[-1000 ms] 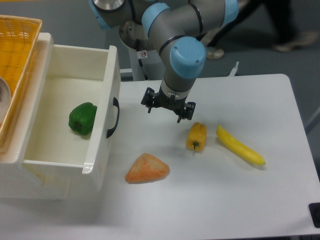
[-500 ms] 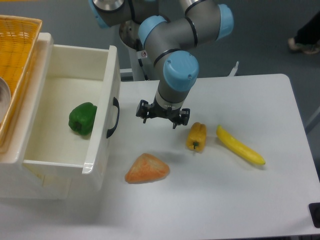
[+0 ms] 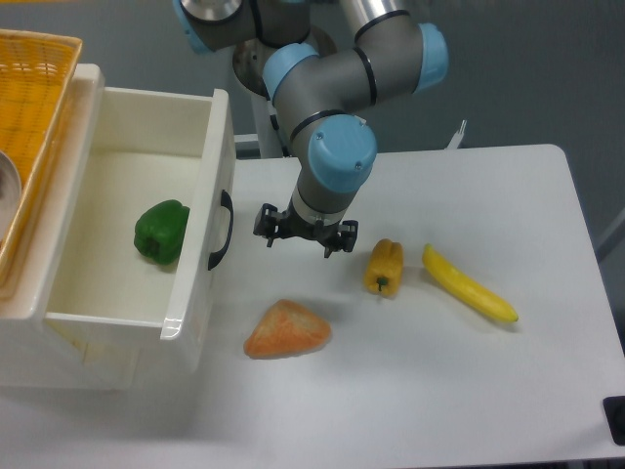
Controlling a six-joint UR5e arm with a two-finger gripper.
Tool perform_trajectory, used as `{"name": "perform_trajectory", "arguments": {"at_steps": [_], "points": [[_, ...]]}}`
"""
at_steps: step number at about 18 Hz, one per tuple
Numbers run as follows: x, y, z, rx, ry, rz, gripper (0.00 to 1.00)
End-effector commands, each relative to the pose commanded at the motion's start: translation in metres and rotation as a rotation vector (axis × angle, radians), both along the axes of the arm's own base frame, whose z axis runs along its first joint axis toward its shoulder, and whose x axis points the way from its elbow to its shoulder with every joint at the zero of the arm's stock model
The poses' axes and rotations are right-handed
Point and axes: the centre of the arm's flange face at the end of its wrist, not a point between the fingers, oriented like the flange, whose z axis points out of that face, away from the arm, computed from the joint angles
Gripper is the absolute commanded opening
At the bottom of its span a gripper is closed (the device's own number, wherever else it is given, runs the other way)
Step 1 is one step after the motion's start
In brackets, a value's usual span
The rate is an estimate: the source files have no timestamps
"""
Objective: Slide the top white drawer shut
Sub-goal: 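Move the open gripper down toward the open white drawer's front panel, then press the gripper against the drawer front and push it inward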
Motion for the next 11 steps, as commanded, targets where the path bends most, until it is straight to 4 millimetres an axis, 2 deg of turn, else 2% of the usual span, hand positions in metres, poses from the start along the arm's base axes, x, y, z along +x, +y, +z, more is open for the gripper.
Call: {"name": "perform_trajectory", "arguments": {"at_steps": [11], "points": [[0.022, 0.017, -0.003, -0.010, 0.000, -0.017, 1.00]]}}
